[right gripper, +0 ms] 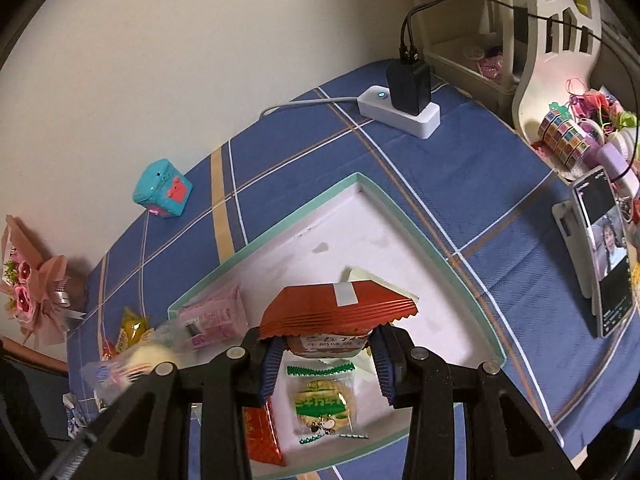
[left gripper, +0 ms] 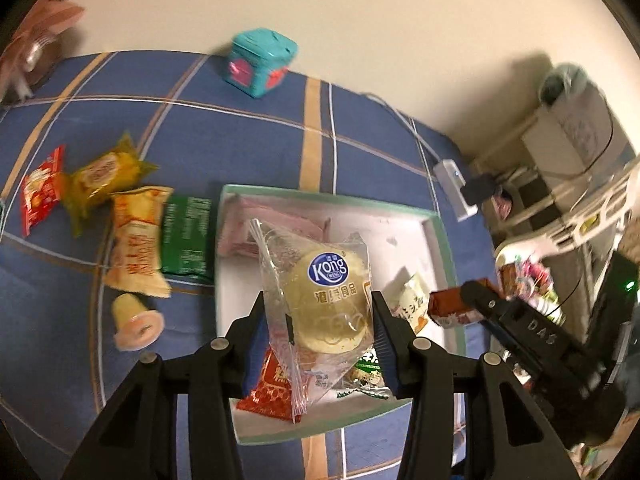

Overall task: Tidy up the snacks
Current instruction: 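Carry bun bag with left tool over tray while right tool carries brown cake, then open left tool to drop bun bag in tray while right tool drops brown cake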

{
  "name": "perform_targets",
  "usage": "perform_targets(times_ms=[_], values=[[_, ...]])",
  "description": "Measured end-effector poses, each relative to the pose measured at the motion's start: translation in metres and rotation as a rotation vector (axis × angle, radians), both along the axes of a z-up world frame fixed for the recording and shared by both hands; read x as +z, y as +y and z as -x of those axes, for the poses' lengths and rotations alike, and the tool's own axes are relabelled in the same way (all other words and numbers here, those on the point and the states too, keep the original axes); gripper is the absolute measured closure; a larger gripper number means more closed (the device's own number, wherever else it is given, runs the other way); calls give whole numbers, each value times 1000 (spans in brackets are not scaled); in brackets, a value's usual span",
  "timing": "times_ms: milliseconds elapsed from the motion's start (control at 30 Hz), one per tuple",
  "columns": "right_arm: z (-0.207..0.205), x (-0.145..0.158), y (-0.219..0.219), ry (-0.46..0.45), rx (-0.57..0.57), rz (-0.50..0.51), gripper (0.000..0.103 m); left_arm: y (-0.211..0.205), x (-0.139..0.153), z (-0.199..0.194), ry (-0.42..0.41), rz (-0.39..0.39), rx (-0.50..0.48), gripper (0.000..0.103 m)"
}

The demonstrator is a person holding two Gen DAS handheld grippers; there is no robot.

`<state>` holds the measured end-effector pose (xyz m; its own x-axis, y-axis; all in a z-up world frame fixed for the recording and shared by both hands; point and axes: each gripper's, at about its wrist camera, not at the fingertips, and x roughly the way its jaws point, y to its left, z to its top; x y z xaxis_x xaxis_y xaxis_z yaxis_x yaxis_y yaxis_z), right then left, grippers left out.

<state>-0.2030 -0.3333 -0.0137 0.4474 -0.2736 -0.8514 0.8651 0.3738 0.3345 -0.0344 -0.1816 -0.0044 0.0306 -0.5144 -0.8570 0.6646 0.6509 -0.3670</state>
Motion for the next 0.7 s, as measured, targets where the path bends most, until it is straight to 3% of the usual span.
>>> perform_targets(times_ms=[333, 400, 467, 500, 700], values=[[-12, -11, 1, 11, 31, -3, 61, -22, -29, 1, 21, -31, -22, 55], [-13, -11, 1, 7, 24, 1, 60, -23, -32, 0, 20, -25, -21, 53], [-13, -9, 1, 5, 25, 1, 60, -23, -34, 0, 34, -19, -22, 38], [-14, -9, 2, 6, 28, 3, 58, -23, -34, 0, 38, -21, -22, 35], [-15, -5, 5, 24, 37, 1, 57, -22, -31, 2, 30, -32, -19, 34]])
